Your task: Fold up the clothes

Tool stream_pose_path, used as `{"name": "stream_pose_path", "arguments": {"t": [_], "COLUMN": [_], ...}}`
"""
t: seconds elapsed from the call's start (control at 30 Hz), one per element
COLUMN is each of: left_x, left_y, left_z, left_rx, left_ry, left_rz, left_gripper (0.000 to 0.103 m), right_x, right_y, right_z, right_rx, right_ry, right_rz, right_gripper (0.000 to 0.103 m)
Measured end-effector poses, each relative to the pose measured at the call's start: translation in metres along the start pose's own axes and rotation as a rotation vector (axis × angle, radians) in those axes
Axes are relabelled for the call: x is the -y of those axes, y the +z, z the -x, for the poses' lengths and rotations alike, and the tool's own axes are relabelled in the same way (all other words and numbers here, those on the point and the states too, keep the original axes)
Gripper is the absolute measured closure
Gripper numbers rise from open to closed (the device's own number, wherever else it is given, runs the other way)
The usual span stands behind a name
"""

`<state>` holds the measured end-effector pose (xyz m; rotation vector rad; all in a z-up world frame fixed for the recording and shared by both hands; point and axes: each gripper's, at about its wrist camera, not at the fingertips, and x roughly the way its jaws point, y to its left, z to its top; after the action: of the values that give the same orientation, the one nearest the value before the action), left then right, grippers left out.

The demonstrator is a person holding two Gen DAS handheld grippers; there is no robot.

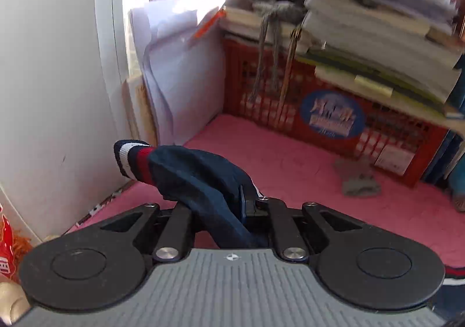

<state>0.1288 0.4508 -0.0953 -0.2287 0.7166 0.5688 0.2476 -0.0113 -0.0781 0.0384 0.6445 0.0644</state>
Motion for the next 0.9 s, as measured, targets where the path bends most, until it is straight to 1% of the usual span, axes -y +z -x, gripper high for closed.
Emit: {"name": "stream_pose_path", "arguments": {"t": [0.03, 0.07, 0.13, 0.17, 0.2, 0.23, 0.3, 0.4, 0.47, 0.5, 0.6, 0.67, 0.7, 0.73, 0.77, 0.83, 0.87, 0.9], "left_x": [-0.001, -0.002, 0.001, 0.004, 0.007, 0.009, 0.014, 0.014, 0.015, 0.016, 0.02, 0.039, 0.052, 0.071, 0.09, 0.128, 0.147, 0.164], "left_y": [-0.012, -0.022, -0.032, -0.033, -0.034, -0.035, -0.036, -0.037, -0.037, -0.038, -0.041, -0.047, -0.052, -0.059, -0.07, -0.091, -0.102, -0.114], "left_z": [-0.014, -0.022, -0.014, -0.01, -0.005, 0.005, 0.025, 0.053, 0.066, 0.072, 0.09, 0.107, 0.119, 0.131, 0.143, 0.167, 0.179, 0.185], "left_rx": [-0.067, -0.109, -0.047, -0.05, -0.051, -0.025, 0.032, 0.094, 0.114, 0.122, 0.146, 0.185, 0.205, 0.224, 0.23, 0.24, 0.242, 0.21], "left_ry": [0.021, 0.028, 0.024, 0.028, 0.031, 0.025, 0.015, 0.01, 0.016, 0.022, 0.037, 0.002, -0.028, -0.074, -0.148, -0.296, -0.371, -0.453], "left_rz": [-0.021, -0.026, -0.047, -0.059, -0.07, -0.07, -0.059, 0.017, 0.065, 0.082, 0.126, 0.039, -0.016, -0.084, -0.143, -0.26, -0.316, -0.348], "left_gripper": [0.087, 0.084, 0.071, 0.065, 0.063, 0.061, 0.057, 0.05, 0.047, 0.045, 0.045, 0.045, 0.045, 0.045, 0.045, 0.045, 0.043, 0.043], "right_x": [0.002, 0.005, 0.012, 0.016, 0.021, 0.03, 0.046, 0.082, 0.111, 0.125, 0.164, 0.185, 0.194, 0.2, 0.203, 0.207, 0.205, 0.202], "right_y": [-0.005, -0.011, -0.021, -0.025, -0.028, -0.03, -0.034, -0.038, -0.042, -0.045, -0.054, -0.066, -0.075, -0.084, -0.092, -0.116, -0.126, -0.137], "right_z": [-0.004, -0.006, -0.003, 0.001, 0.006, 0.015, 0.032, 0.063, 0.088, 0.1, 0.139, 0.161, 0.171, 0.178, 0.184, 0.194, 0.194, 0.195], "right_rx": [-0.028, -0.05, -0.068, -0.073, -0.075, -0.068, -0.052, -0.017, 0.015, 0.03, 0.06, 0.063, 0.056, 0.048, 0.042, 0.02, 0.01, 0.0], "right_ry": [0.011, 0.023, 0.059, 0.076, 0.094, 0.108, 0.136, 0.16, 0.126, 0.092, -0.032, -0.095, -0.116, -0.129, -0.131, -0.105, -0.075, -0.043], "right_rz": [-0.004, -0.007, -0.012, -0.012, -0.011, -0.019, -0.037, -0.063, -0.059, -0.047, -0.005, 0.033, 0.052, 0.069, 0.086, 0.131, 0.147, 0.162], "right_gripper": [0.09, 0.089, 0.078, 0.073, 0.063, 0.055, 0.051, 0.043, 0.039, 0.037, 0.034, 0.033, 0.033, 0.033, 0.033, 0.033, 0.033, 0.033]}}
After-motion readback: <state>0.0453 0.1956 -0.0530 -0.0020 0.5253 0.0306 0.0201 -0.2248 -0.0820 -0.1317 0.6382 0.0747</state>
